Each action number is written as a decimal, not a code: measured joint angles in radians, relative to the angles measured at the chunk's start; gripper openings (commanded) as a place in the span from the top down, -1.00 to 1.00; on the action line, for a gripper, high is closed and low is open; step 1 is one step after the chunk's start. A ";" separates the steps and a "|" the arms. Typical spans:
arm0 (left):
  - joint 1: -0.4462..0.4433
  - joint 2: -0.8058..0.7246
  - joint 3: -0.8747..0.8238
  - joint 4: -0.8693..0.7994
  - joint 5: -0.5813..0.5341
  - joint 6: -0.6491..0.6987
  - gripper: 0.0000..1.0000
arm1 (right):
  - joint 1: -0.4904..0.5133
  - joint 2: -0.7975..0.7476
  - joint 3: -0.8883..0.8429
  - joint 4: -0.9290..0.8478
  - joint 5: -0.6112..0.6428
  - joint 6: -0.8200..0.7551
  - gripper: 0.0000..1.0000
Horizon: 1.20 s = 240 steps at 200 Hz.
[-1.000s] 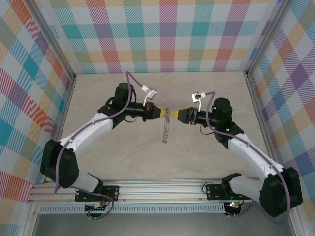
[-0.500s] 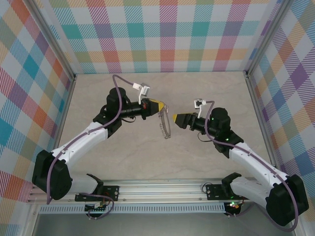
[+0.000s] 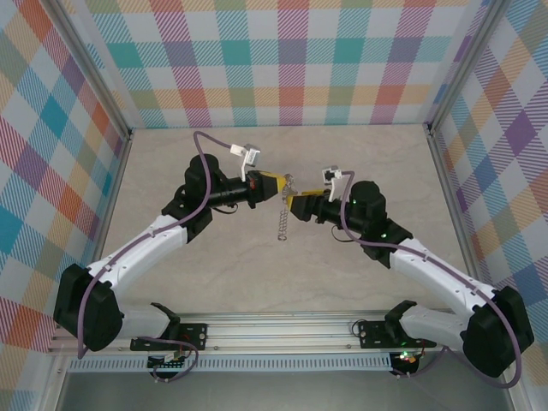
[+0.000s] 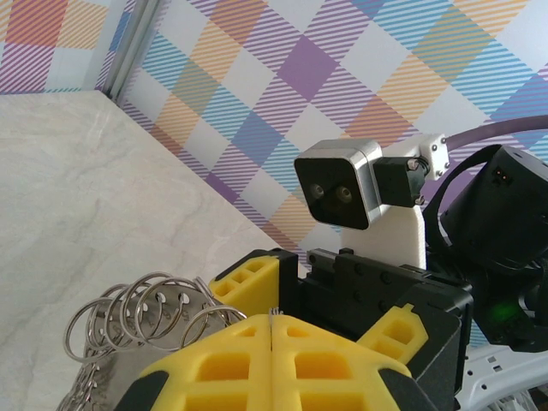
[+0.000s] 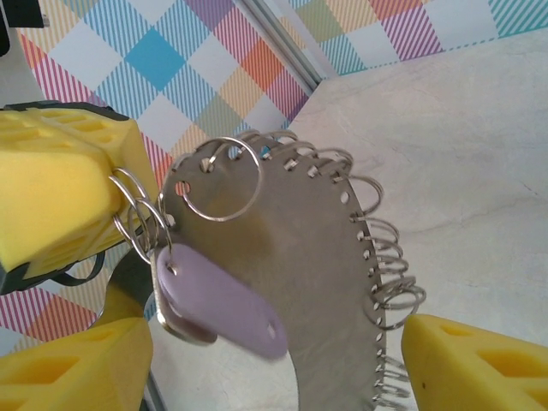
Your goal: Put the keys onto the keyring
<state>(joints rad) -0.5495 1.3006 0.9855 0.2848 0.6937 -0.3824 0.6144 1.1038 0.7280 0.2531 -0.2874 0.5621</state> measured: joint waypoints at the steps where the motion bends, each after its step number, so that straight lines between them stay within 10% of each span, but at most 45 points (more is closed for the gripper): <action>1: 0.000 0.000 0.000 0.000 0.000 0.000 1.00 | 0.000 0.000 0.000 0.000 0.000 0.000 -0.44; 110: -0.006 -0.013 -0.028 0.015 -0.005 -0.023 1.00 | 0.016 0.032 0.027 0.007 -0.090 -0.052 1.00; 240: -0.006 -0.040 -0.054 0.075 -0.039 -0.075 1.00 | 0.047 0.035 0.023 0.014 -0.138 -0.054 1.00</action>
<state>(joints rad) -0.5560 1.2606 0.9314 0.3599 0.6552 -0.4576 0.6617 1.1385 0.7509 0.2672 -0.4252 0.5079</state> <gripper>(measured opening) 0.050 0.049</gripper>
